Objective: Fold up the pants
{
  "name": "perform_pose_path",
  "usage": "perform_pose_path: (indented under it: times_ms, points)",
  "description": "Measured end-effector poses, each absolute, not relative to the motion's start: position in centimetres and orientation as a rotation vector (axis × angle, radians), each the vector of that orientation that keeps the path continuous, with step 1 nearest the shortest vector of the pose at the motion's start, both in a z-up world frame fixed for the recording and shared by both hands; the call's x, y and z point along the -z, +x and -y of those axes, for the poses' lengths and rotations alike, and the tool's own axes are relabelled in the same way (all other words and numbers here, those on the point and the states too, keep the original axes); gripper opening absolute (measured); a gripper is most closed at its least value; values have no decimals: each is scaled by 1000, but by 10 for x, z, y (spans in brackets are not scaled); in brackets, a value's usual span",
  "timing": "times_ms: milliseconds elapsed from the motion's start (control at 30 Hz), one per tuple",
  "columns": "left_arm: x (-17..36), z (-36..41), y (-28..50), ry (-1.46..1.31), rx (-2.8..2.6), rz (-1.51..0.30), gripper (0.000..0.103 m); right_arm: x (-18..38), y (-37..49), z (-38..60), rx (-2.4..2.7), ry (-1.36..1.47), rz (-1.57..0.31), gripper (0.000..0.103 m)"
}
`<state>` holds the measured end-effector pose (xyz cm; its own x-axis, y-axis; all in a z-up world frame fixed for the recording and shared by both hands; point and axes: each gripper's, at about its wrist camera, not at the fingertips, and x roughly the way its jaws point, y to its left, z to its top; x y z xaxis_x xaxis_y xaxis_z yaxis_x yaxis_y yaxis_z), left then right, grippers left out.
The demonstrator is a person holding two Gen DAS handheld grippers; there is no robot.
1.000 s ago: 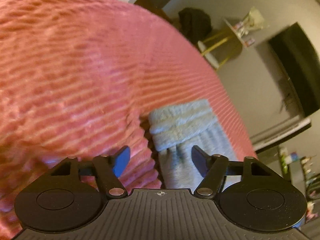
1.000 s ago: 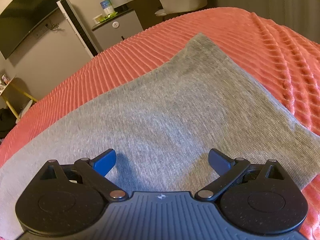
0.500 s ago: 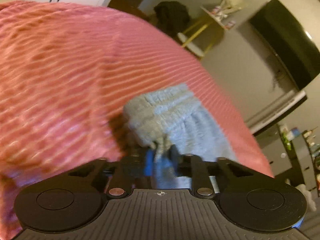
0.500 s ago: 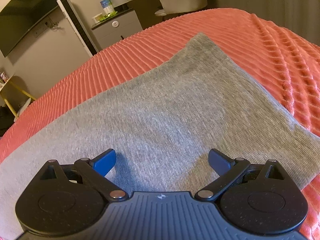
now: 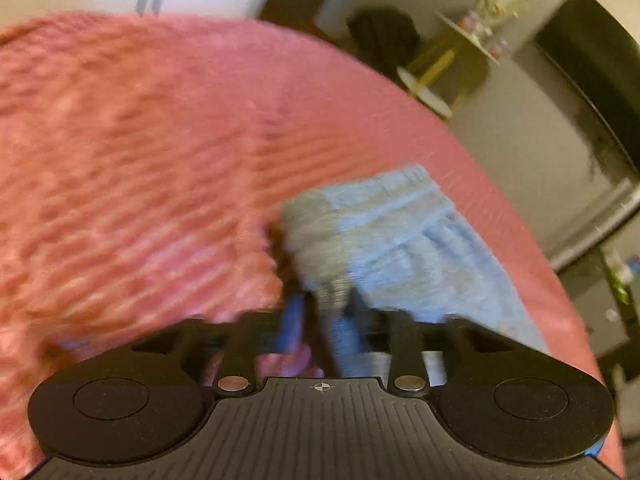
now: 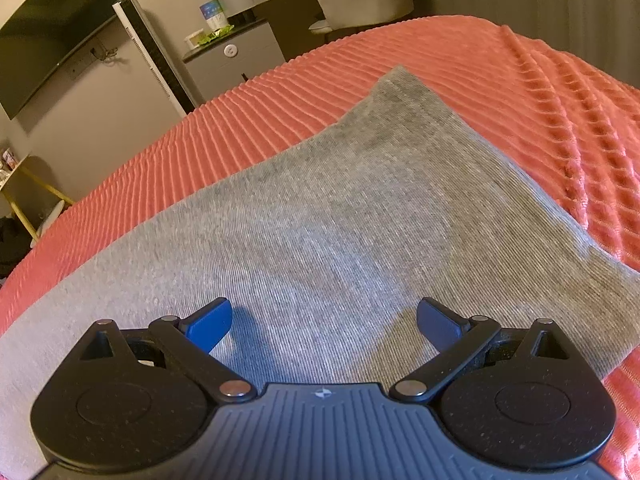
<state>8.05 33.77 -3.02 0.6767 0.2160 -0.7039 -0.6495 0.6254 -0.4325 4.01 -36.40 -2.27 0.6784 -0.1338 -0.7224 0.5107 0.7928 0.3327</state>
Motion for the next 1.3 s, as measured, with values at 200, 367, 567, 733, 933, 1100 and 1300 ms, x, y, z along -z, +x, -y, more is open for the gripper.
perform_pose_path:
  times_ms: [200, 367, 567, 733, 933, 1100, 1300]
  points:
    - [4, -304, 80, -580, -522, -679, 54, 22, 40, 364, 384, 551, -745, 99]
    - [-7, -260, 90, -418, -393, -736, 61, 21, 38, 366, 383, 570, -739, 99]
    - [16, -228, 104, -230, -413, -889, 33, 20, 35, 367, 381, 587, -738, 99]
    - [7, -212, 105, -97, -484, -940, 18, 19, 27, 376, 382, 669, -715, 99]
    - [-24, -159, 85, -95, -397, -875, 33, 14, 17, 381, 386, 736, -709, 99]
    - [-30, -64, 75, -101, -156, -868, 65, 16, -10, 399, 358, 1005, -681, 99]
    - [5, 38, 65, -205, 118, -911, 72, 21, -47, 414, 378, 1224, -639, 98]
